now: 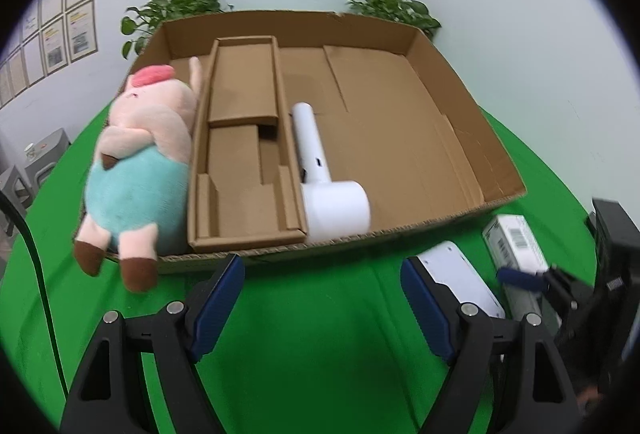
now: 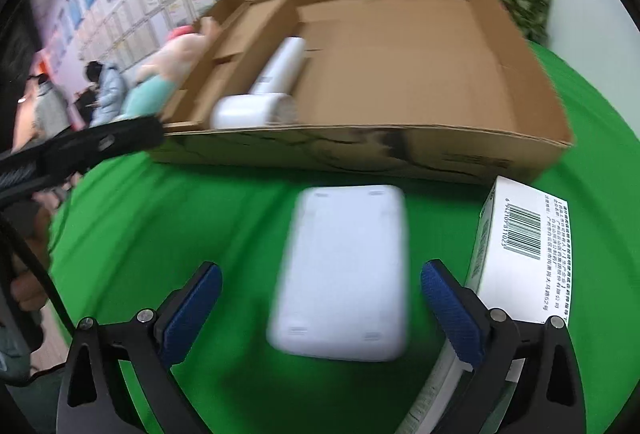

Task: Organize objects
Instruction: 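Move the right tool down to the white rectangular device on the table, then close the right tool on the white rectangular device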

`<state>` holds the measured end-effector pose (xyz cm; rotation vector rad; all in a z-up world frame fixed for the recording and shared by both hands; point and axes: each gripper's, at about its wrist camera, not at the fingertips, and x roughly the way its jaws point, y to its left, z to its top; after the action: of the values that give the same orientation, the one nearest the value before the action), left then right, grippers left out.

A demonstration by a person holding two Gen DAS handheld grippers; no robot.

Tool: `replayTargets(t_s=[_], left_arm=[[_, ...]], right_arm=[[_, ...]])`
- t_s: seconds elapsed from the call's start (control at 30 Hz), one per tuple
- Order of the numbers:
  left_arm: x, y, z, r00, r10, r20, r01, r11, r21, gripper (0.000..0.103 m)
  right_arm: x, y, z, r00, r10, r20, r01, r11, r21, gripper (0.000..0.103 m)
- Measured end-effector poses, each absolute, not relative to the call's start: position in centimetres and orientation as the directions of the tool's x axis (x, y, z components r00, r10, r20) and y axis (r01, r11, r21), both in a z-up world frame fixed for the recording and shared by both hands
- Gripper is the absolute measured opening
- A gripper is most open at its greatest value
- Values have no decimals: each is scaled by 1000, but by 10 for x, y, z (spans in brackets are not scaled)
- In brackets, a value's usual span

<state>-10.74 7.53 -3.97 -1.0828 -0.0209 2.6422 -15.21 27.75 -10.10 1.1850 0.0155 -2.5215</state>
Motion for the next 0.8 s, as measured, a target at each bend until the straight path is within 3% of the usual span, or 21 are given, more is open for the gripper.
replayTargets(t_s=[0.17,0.33,0.4,0.43,0.47,0.63,0.8], left_arm=[[-112,78,-50,-630,321,-708,-275,-944,-184,80],[-116,78,-56,-596,354,-721,-284,-932,-223,80],[-115,77,-58,-587,367,-722,-287,-928,-238,80],[-114,76,-59,-583,373,-721,-290,-925,-244,80],[-114,76,-60,-577,384,-721,-296,-921,-254,80],[-114,80,-68,-532,440,-724,-317,-896,-312,80],[-112,85,-76,-479,487,-730,-340,-870,-357,80]], right_arm=[[-155,272,-103,-566,-326,-757,345,-928,141,101],[-144,244,-105,-581,-285,-762,398,-916,39,99],[-139,245,-106,-595,-255,-762,375,-927,17,93],[-138,248,-106,-599,-238,-765,360,-933,8,84],[-138,249,-106,-601,-217,-769,346,-938,-5,67],[-135,244,-106,-578,-243,-779,361,-932,23,67],[-120,233,-101,-526,-375,-763,447,-886,127,67]])
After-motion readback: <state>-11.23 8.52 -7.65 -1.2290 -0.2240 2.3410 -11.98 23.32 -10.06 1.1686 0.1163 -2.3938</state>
